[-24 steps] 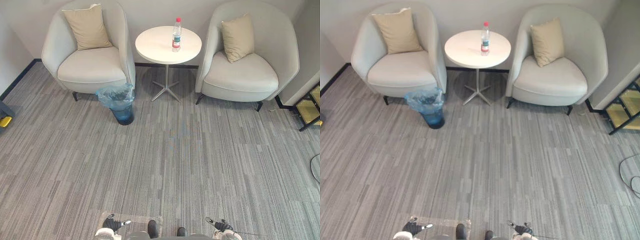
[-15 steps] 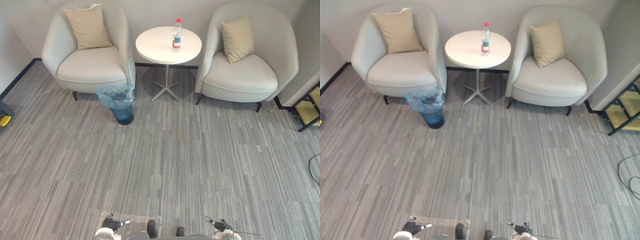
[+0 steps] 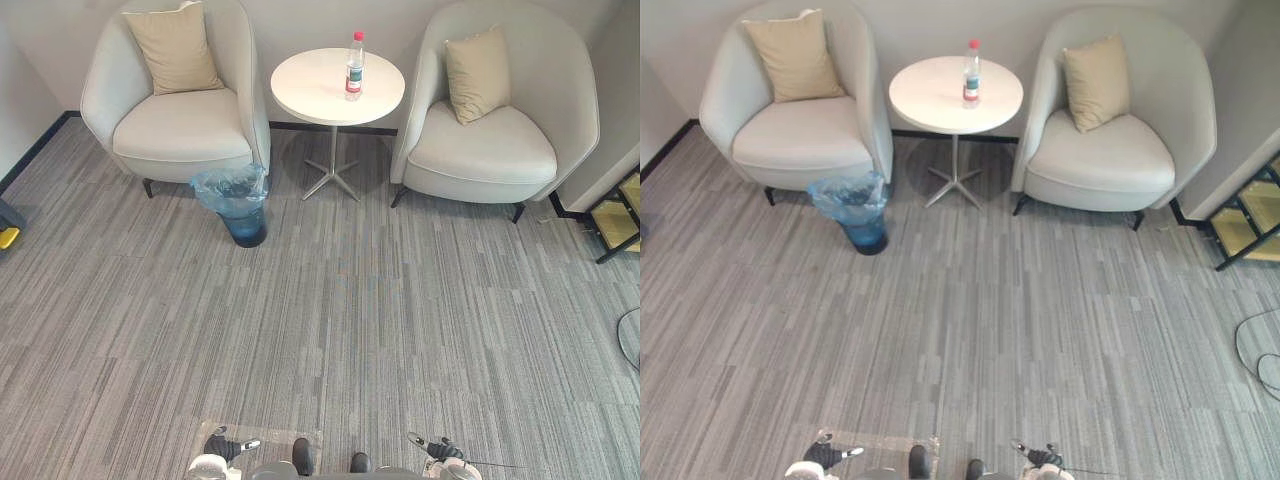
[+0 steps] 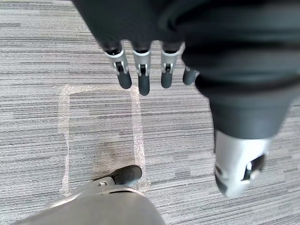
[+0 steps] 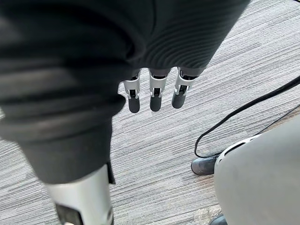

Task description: Gather rubbish on tea table into small bin, then transfer packed bag to large trash can.

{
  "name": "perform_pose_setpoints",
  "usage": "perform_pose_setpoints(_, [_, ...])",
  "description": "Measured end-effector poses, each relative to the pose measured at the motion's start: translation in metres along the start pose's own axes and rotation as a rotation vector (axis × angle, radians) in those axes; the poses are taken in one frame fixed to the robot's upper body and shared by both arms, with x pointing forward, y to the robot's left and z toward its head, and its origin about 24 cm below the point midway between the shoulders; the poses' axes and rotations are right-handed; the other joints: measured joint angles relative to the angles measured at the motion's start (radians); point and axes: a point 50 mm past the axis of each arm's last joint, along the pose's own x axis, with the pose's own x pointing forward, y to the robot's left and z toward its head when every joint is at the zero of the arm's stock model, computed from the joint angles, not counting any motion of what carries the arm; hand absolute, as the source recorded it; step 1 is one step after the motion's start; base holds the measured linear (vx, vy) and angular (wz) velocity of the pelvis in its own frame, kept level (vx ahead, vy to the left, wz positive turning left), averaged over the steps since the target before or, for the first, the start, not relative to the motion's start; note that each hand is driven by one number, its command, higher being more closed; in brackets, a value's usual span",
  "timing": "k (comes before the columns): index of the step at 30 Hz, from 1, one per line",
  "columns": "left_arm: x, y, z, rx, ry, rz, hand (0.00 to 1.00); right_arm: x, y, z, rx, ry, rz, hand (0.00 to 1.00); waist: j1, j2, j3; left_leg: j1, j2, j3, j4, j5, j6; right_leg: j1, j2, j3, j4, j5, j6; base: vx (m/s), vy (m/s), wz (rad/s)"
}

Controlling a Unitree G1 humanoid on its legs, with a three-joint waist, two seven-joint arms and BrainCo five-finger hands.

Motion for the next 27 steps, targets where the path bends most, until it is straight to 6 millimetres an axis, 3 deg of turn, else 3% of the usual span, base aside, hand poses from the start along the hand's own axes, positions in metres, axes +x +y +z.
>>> perform_pose_setpoints(12, [0.002,0.002,0.006,0.033,-0.007,0.000,0.00,-0.001,0.006,0.002,-0.016,-0.017,0.013,0.00,-0.009,-0.005,0.010,-0.041,-0.008,-0.052,0.031,-0.005,-0.001,-0.002,-0.005,-0.056,0.004,-0.003,0.002,0.00,-0.013,0.13])
perform_pose_setpoints(14, [0.004,0.005,0.013,0.035,-0.026,0.007,0.00,-0.001,0.008,0.005,-0.013,-0.031,0.018,0.00,-0.009,-0.011,0.039,-0.106,-0.004,-0.052,0.190,-0.081,0.001,-0.001,-0.010,-0.058,0.031,-0.017,-0.011,-0.02,-0.020,0.13])
perform_pose_setpoints(15, [0.004,0.006,0.017,0.031,-0.036,0.010,0.00,0.000,0.008,0.007,-0.008,-0.039,0.018,0.00,-0.008,-0.006,0.053,-0.169,0.014,-0.046,0.367,-0.158,-0.014,0.012,-0.003,-0.058,0.051,-0.039,-0.029,-0.04,-0.031,0.04])
perform_pose_setpoints(16, [0.004,0.006,0.019,0.025,-0.044,0.011,0.00,0.000,0.008,0.009,-0.001,-0.046,0.017,0.00,-0.008,0.000,0.059,-0.197,0.026,-0.042,0.449,-0.188,-0.026,0.017,0.004,-0.059,0.061,-0.050,-0.037,-0.04,-0.022,-0.01])
perform_pose_setpoints(17, [0.004,0.006,0.021,0.002,-0.053,0.015,0.00,0.000,0.007,0.012,0.008,-0.059,0.015,0.00,-0.007,0.009,0.071,-0.240,0.048,-0.027,0.570,-0.211,-0.042,0.026,0.014,-0.057,0.073,-0.063,-0.043,-0.09,0.010,-0.02])
perform_pose_setpoints(19, [0.004,0.006,0.028,-0.049,-0.078,0.026,0.00,-0.001,0.004,0.014,0.016,-0.075,0.007,0.00,0.002,0.026,0.091,-0.343,0.098,0.012,0.811,-0.200,-0.059,0.039,0.025,-0.039,0.107,-0.101,-0.065,-0.09,0.045,-0.16])
perform_pose_setpoints(21, [0.003,0.005,0.028,-0.065,-0.082,0.031,0.00,-0.001,0.003,0.019,0.019,-0.095,0.005,0.00,0.005,0.030,0.094,-0.408,0.125,0.023,0.892,-0.239,-0.045,0.043,0.021,-0.029,0.119,-0.114,-0.072,0.06,0.100,-0.19])
perform_pose_setpoints(24, [0.003,0.005,0.028,-0.067,-0.083,0.043,0.00,0.000,0.001,0.018,0.014,-0.085,-0.003,0.00,0.008,0.031,0.097,-0.434,0.127,0.013,0.679,-0.231,-0.057,0.041,-0.020,0.007,0.136,-0.141,-0.038,0.18,0.168,-0.28])
perform_pose_setpoints(25, [0.003,0.004,0.028,-0.066,-0.080,0.041,0.00,0.000,0.001,0.020,0.013,-0.090,-0.002,0.00,0.007,0.034,0.097,-0.420,0.122,-0.002,0.543,-0.195,-0.072,0.039,-0.037,0.021,0.145,-0.158,-0.016,0.26,0.256,-0.39])
perform_pose_setpoints(26, [0.002,0.004,0.024,-0.063,-0.068,0.038,0.00,0.001,-0.003,0.019,0.001,-0.081,-0.013,0.00,0.013,0.042,0.091,-0.386,0.113,0.018,0.468,-0.098,-0.071,0.043,-0.057,0.055,0.146,-0.178,0.005,0.28,0.266,-0.49])
perform_pose_setpoints(27, [0.003,0.005,0.024,-0.060,-0.068,0.040,0.00,0.001,-0.002,0.016,-0.003,-0.071,-0.012,0.00,0.026,0.027,0.082,-0.378,0.090,0.034,0.454,-0.105,-0.058,0.039,-0.075,0.081,0.139,-0.183,0.008,0.34,0.234,-0.48])
